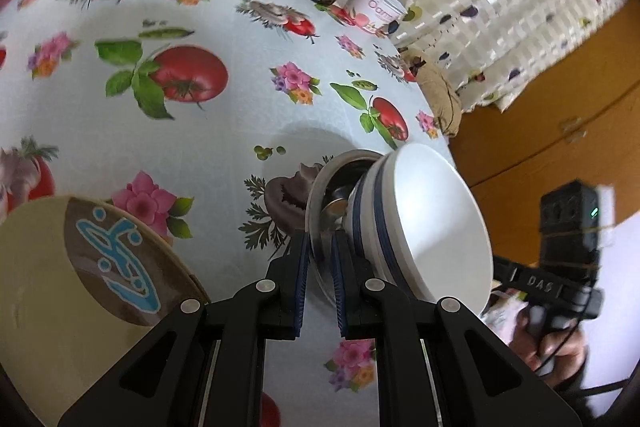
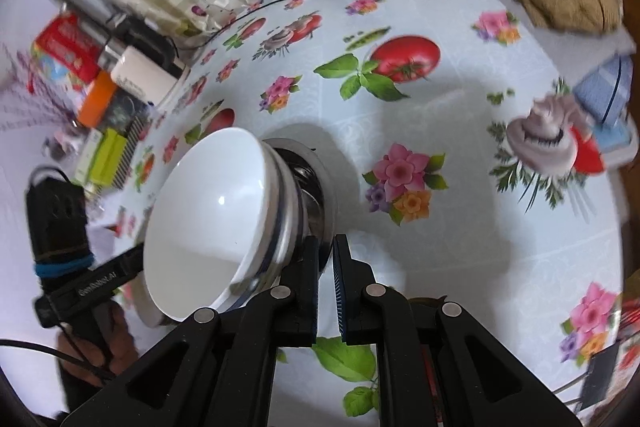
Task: Organize plates and bowls
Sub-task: 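Lift the bowl stack with both tools and carry it toward the beige plates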
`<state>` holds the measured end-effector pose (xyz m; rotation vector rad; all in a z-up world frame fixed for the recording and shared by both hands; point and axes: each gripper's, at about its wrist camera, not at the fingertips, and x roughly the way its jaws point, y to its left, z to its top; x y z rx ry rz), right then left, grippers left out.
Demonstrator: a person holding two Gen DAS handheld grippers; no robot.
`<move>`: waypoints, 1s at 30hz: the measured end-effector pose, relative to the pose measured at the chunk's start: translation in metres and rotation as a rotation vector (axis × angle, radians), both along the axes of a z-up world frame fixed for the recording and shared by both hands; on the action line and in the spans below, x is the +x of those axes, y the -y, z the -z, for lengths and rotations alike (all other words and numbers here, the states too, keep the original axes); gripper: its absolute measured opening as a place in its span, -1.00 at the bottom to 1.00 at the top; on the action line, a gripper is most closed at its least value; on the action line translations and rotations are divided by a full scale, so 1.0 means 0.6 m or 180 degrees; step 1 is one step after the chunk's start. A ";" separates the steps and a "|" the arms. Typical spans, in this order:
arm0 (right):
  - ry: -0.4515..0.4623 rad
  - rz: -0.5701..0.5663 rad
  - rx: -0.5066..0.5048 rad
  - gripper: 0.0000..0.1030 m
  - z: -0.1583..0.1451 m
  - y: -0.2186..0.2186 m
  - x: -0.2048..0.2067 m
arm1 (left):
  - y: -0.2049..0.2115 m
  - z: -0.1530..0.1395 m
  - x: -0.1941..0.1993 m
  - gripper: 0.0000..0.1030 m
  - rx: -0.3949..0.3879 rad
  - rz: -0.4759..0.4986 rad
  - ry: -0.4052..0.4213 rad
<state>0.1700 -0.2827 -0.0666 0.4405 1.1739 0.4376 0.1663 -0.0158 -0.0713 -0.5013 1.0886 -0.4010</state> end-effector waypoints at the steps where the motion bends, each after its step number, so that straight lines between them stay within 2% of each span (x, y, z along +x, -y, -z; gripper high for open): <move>1: 0.0000 0.0000 0.0000 -0.81 0.000 0.000 0.000 | 0.000 0.001 0.002 -0.79 -0.0010 0.0001 -0.0012; 3: -0.0004 -0.0024 0.0095 -0.80 0.004 0.002 0.002 | 0.000 0.000 0.004 -0.79 0.0007 0.0014 -0.0009; 12: -0.0130 0.0005 0.0548 -0.81 0.022 0.024 0.009 | -0.024 0.019 0.012 -0.79 -0.0431 -0.0064 -0.0189; 18: -0.0094 0.0008 0.0689 -0.85 0.018 0.031 0.006 | -0.024 0.020 0.011 -0.79 -0.0445 -0.0099 -0.0243; 30: -0.0133 0.0083 0.0639 -0.86 0.018 0.043 0.001 | -0.014 0.013 0.000 -0.79 -0.0399 -0.0072 -0.0231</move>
